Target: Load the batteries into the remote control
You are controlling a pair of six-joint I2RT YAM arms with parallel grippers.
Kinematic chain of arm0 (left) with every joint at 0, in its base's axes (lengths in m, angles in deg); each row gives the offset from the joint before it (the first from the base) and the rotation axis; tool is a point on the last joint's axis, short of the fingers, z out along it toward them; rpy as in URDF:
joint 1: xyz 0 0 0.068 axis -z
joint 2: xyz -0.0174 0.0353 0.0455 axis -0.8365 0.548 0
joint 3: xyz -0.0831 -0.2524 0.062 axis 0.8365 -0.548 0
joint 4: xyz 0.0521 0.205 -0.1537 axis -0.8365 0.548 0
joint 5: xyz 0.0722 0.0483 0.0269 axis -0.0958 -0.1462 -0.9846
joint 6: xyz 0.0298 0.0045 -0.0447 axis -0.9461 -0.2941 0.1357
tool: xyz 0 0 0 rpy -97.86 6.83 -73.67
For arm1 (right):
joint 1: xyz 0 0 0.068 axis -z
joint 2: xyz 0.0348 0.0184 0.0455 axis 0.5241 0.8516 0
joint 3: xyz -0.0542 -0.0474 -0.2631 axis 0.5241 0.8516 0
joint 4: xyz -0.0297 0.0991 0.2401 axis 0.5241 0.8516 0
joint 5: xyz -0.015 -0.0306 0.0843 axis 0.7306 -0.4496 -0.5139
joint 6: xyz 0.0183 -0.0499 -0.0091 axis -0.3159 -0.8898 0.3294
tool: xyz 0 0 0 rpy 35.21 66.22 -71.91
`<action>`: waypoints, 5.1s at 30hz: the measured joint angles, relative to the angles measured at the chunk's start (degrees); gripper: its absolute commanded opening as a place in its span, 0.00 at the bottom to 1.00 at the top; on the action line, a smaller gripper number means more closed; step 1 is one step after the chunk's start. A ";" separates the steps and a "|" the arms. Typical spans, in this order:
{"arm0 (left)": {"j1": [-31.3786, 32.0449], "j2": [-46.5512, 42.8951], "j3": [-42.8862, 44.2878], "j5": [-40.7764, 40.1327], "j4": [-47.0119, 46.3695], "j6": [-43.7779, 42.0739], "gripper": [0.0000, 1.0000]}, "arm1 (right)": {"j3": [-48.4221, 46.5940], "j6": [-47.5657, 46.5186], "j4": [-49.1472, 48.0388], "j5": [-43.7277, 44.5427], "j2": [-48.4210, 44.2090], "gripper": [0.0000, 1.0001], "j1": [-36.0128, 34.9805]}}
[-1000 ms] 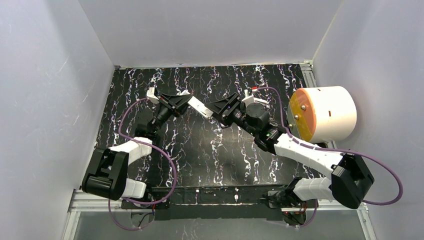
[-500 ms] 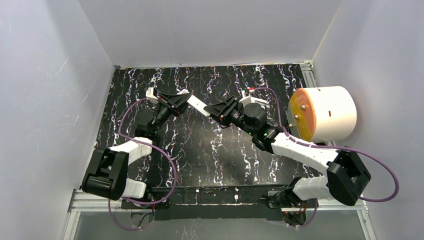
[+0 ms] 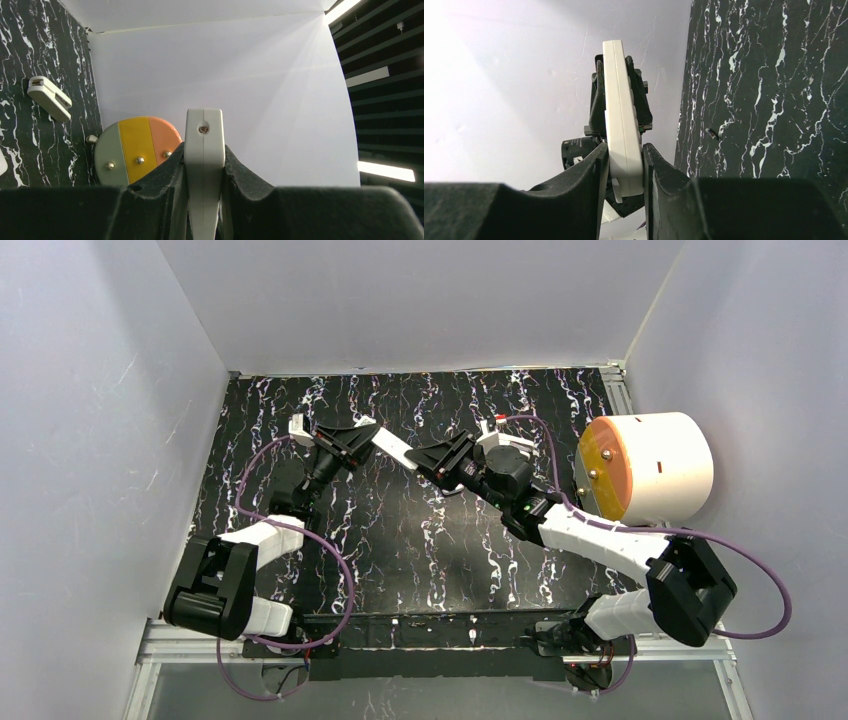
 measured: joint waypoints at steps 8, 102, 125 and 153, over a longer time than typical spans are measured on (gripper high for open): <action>-0.17 0.02 0.04 0.28 -2.54 -1.29 0.00 | 0.00 2.01 -1.31 -0.94 0.22 0.33 0.02; 0.33 -11.85 2.91 20.06 6.58 -13.11 0.00 | -7.96 -26.43 5.14 -38.82 1.84 0.80 8.39; -0.09 -15.32 5.51 25.27 17.90 -22.88 0.98 | -10.38 -26.58 3.87 -44.70 6.78 0.02 6.91; -0.81 -32.30 15.72 -12.66 95.82 -60.28 0.98 | -41.94 -58.80 60.85 24.59 39.89 0.01 -7.43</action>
